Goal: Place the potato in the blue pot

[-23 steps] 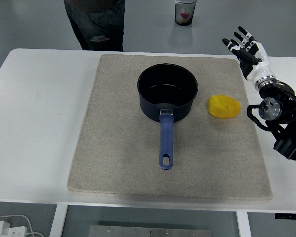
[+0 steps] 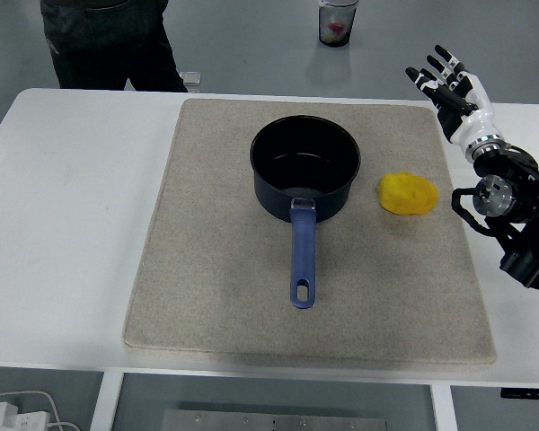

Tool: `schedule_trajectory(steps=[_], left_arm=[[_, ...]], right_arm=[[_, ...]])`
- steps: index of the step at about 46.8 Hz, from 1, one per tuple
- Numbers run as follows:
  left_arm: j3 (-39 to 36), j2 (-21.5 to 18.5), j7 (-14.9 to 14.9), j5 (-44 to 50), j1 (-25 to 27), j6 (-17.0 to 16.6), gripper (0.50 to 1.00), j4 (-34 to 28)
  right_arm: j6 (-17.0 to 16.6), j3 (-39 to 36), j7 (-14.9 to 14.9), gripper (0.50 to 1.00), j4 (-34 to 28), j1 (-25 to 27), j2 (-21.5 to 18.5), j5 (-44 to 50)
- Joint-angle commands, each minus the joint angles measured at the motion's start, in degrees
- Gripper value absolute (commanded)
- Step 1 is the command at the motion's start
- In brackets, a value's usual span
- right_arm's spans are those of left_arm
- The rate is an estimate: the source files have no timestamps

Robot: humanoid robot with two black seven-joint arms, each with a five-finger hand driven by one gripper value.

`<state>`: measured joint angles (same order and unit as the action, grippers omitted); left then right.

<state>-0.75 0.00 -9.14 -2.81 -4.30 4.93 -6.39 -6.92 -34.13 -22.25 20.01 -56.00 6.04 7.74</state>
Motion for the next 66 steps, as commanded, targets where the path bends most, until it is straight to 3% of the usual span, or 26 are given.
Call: schedule_trajectory(steps=[1,17,29,34,43,48,55,66], left_arm=[[-0.05,0.00,0.08,-0.01,0.00,0.00,0.996,-0.02],[-0.05,0.00,0.08,-0.01,0.00,-0.09,0.996,-0.02],[-0.05,0.00,0.00,-0.01,0.08,-0.09,0.996,0.15],[-0.05,0.00,0.00,-0.01,0.08,-0.09,0.996,0.24],[-0.05,0.00,0.00,-0.01,0.00,-0.09,0.996,0.33],[-0.05,0.00,0.00,-0.01,0.00,-0.09,0.996,0.33],[-0.05,0.00,0.00,-0.01,0.00,-0.09,0.996,0.59],[-0.05,0.00,0.00,-0.01,0.00,-0.09,0.996,0.50]], right_arm=[[-0.20,0.03,0.02,0.928,0.03,0.01,0.38,0.00],[-0.64,9.16,0.11,0.926,0.12,-2.54,3.63,3.34],[-7.05,19.35,-0.16,0.928,1.70,-5.53,9.33,5.44],[-8.55,23.13,-0.68,0.928,6.17,-5.97,12.85,10.09],[-8.29,25.43,-3.23,0.926,18.48,-6.32,20.85,20.11],[-8.02,26.65,-4.46,0.926,21.65,-6.23,23.22,23.46],[-6.01,30.17,-9.30,0.926,26.83,-5.79,27.44,27.50],[-4.25,31.14,-10.88,0.926,31.15,-5.79,30.52,32.42]])
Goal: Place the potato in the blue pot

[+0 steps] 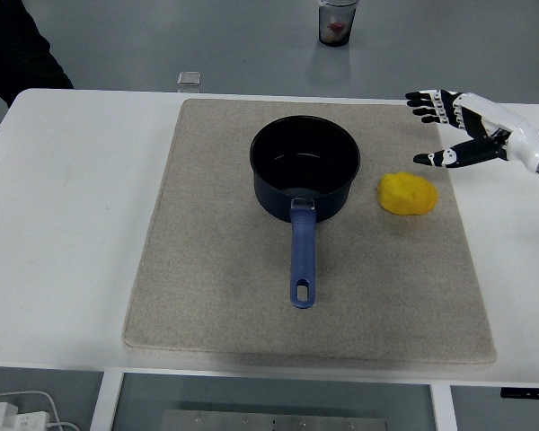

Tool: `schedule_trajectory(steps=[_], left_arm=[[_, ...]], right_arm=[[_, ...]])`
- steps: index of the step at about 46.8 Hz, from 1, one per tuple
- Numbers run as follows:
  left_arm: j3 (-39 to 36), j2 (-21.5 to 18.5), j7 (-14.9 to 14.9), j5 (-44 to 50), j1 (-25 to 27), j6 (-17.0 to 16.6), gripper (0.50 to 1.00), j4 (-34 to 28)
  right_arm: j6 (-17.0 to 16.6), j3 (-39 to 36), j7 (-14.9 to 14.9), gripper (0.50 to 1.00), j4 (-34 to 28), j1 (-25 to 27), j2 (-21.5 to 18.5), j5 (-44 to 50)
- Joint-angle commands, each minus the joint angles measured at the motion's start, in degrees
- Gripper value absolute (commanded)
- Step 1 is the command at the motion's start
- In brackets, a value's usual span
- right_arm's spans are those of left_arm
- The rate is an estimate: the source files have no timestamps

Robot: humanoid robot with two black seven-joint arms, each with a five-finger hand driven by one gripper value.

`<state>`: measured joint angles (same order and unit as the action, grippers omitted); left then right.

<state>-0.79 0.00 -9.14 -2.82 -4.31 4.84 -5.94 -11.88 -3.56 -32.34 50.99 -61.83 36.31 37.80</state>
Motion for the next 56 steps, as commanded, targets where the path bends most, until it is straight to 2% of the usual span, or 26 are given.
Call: schedule_trajectory(steps=[1,15,31,56], left_arm=[[0.00,0.00,0.00,0.00,0.01,-0.01,0.996,0.05],[0.00,0.00,0.00,0.00,0.01,-0.01,0.996,0.05],[0.00,0.00,0.00,0.00,0.01,-0.01,0.996,0.05],[0.00,0.00,0.00,0.00,0.01,-0.01,0.996,0.05]], right_arm=[[1.41,0.83,-0.97,0.926,0.17,0.04,0.25,3.06],[7.13,3.03,-1.23,0.926,0.08,2.15,-2.74,7.54],[12.40,7.43,-1.23,0.926,-1.68,3.12,-3.27,15.10],[14.42,7.51,-1.23,0.905,-2.38,4.00,-3.79,15.63]])
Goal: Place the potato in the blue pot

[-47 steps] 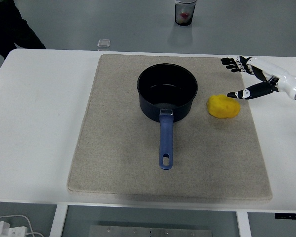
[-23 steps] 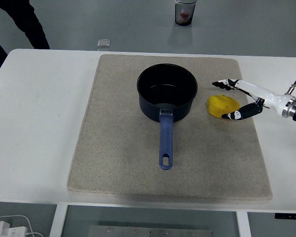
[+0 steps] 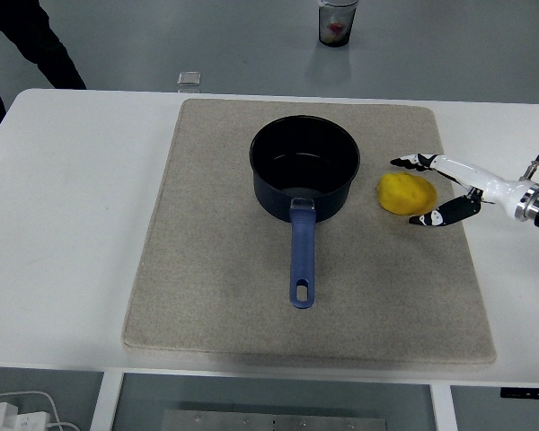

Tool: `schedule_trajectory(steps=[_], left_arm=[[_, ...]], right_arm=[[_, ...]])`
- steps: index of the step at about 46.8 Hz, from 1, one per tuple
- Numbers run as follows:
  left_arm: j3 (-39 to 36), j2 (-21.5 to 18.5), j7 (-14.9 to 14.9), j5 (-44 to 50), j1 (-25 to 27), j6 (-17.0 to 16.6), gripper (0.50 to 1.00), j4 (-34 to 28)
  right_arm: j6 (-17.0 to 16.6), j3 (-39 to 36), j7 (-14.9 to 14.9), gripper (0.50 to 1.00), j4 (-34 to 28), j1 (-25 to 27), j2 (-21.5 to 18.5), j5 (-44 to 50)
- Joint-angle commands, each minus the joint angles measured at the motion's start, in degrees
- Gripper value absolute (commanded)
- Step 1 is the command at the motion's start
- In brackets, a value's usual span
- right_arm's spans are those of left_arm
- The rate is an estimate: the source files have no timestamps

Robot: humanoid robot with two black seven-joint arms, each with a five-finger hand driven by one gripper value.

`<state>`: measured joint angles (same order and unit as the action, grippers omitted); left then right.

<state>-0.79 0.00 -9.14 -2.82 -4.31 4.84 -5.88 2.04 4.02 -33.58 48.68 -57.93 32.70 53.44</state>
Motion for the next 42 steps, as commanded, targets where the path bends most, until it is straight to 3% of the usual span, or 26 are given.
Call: schedule_trajectory(steps=[1,5,9,13,15,23,42], left_arm=[[0.00,0.00,0.00,0.00,0.01,0.00,0.996,0.00],[0.00,0.00,0.00,0.00,0.01,0.00,0.996,0.08],[0.00,0.00,0.00,0.00,0.01,0.00,0.996,0.08],[0.00,0.00,0.00,0.00,0.01,0.00,0.996,0.08],[0.00,0.00,0.00,0.00,0.01,0.00,0.996,0.08],[0.00,0.00,0.00,0.00,0.01,0.00,0.996,0.08],[0.00,0.00,0.00,0.00,0.01,0.00,0.996,-0.09]], right_arm=[[0.86,-0.07,0.01,0.901,-0.08,0.10,-0.18,0.00],[1.30,-0.15,0.01,0.854,-0.08,0.45,-0.36,0.00],[1.39,-0.15,-0.25,0.719,-0.08,0.45,-0.71,-0.09],[1.48,-0.07,-0.96,0.554,-0.08,0.54,-0.97,0.00],[1.74,-0.07,-0.96,0.500,-0.08,0.63,-0.97,0.00],[3.76,-0.07,-0.70,0.500,-0.25,1.33,-2.11,0.00],[2.80,-0.77,-0.26,0.500,-0.17,-3.23,0.70,-1.67]])
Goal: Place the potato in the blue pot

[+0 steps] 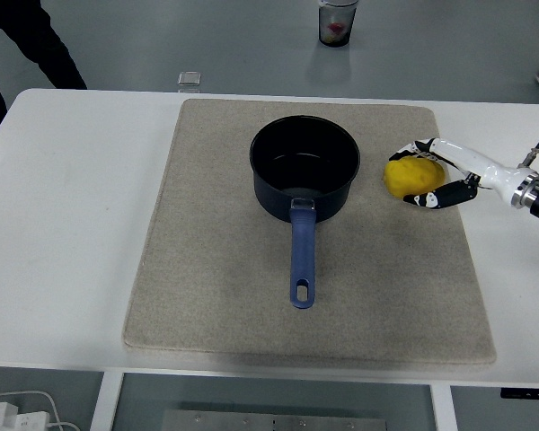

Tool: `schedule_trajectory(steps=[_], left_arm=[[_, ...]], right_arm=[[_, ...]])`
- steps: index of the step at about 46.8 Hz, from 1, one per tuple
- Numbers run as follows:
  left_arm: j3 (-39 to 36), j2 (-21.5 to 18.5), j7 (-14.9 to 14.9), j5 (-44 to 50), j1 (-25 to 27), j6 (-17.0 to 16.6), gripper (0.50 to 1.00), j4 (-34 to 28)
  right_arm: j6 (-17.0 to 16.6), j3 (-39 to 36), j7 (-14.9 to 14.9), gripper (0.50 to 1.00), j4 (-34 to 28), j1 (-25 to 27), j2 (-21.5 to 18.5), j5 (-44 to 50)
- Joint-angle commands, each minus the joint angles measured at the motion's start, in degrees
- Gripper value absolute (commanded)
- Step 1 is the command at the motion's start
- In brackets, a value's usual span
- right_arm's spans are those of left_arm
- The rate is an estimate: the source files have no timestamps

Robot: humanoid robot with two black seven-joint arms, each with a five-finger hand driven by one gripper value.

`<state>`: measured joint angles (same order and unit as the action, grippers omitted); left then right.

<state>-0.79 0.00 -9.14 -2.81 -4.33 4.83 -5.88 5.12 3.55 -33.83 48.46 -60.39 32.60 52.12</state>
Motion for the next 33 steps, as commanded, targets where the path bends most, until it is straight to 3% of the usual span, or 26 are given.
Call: schedule_trajectory(steps=[1,21,28,33], left_arm=[[0.00,0.00,0.00,0.00,0.03,0.00,0.996,-0.18],[-0.09,0.00,0.00,0.00,0.03,0.00,0.996,-0.45],[-0.09,0.00,0.00,0.00,0.03,0.00,0.996,-0.54],[-0.09,0.00,0.00,0.00,0.03,0.00,0.996,-0.54]], right_arm=[[-0.38,-0.38,-0.01,0.500,0.23,-1.13,0.97,-0.79],[-4.24,1.63,0.25,0.500,1.64,-11.41,2.12,-5.10],[-4.68,7.87,0.25,0.500,1.55,-17.65,0.45,-8.08],[-4.68,10.95,0.25,0.500,1.11,-21.60,-2.97,-8.61]])
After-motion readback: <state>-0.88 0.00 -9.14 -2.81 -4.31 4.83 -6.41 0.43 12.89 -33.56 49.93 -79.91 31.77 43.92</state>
